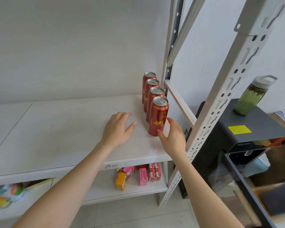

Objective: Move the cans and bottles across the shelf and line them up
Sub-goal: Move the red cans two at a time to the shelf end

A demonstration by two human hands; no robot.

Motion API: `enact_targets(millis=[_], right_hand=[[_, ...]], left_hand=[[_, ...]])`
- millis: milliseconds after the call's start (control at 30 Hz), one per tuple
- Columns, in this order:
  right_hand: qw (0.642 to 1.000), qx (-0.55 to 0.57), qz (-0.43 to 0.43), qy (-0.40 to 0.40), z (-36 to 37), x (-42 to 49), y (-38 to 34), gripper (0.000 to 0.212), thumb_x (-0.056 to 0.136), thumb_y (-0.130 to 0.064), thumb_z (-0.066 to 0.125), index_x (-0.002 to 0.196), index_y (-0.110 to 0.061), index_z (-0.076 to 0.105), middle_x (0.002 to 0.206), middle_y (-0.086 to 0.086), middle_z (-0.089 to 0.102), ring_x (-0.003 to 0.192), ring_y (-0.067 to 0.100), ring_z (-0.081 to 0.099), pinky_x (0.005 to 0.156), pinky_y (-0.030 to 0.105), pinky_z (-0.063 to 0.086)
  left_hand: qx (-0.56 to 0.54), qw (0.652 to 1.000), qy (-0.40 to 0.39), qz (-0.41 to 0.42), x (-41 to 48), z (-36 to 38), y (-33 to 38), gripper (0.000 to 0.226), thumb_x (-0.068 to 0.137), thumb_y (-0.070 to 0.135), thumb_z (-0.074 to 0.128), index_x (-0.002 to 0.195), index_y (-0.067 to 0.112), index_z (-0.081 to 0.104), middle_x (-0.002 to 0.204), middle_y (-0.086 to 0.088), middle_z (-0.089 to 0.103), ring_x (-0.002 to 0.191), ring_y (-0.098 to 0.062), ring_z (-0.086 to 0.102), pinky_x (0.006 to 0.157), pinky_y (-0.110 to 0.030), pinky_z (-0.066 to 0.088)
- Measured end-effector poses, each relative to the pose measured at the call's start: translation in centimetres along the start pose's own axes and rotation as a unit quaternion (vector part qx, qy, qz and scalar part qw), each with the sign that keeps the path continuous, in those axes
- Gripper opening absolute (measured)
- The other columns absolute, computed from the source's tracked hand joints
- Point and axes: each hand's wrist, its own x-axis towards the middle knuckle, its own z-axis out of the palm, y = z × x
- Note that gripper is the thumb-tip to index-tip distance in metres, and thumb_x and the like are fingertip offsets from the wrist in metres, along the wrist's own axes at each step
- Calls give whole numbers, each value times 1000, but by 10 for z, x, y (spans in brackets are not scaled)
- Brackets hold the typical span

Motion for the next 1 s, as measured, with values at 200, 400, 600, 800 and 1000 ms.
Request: enact_targets(millis=[200, 400, 600, 800, 1000], right_hand=[[986, -151, -51, 50, 0, -32, -27, 60, 87, -37, 65, 138, -12, 45, 139, 9, 53, 123, 32, 51, 97, 49, 42], [964, -245, -97, 44, -3, -62, -60, 67, 88, -47, 61, 144, -17, 41, 151, 11, 41, 139, 32, 38, 112, 51, 30], [951, -284, -123, 9, -2, -97, -95, 71, 90, -52, 53, 150, -21, 30, 158, 10, 29, 145, 31, 28, 115, 51, 22], [944, -286, -158, -39, 6, -139, -137, 72, 95, -52, 44, 154, -21, 16, 162, 10, 15, 149, 30, 14, 118, 51, 11], [939, -275, -190, -79, 35, -172, -194, 73, 97, -53, 39, 155, -23, 6, 163, 9, 7, 150, 28, 5, 119, 50, 1]], left_hand=[[166, 984, 29, 62, -36, -27, -23, 54, 88, 45, 49, 126, 10, 61, 132, -17, 60, 125, -39, 53, 101, -60, 42], [233, 967, 68, 75, -73, -49, -40, 54, 87, 40, 64, 133, 14, 56, 143, -17, 51, 136, -36, 44, 108, -61, 32], [253, 963, 73, 56, -125, -74, -55, 58, 86, 40, 66, 137, 15, 55, 148, -16, 47, 139, -35, 41, 109, -62, 30], [273, 959, 69, 19, -185, -108, -78, 60, 88, 44, 62, 141, 17, 51, 153, -16, 40, 142, -36, 36, 111, -62, 25], [285, 956, 65, -22, -231, -147, -115, 63, 93, 47, 55, 148, 20, 41, 160, -14, 27, 148, -34, 23, 115, -61, 19]])
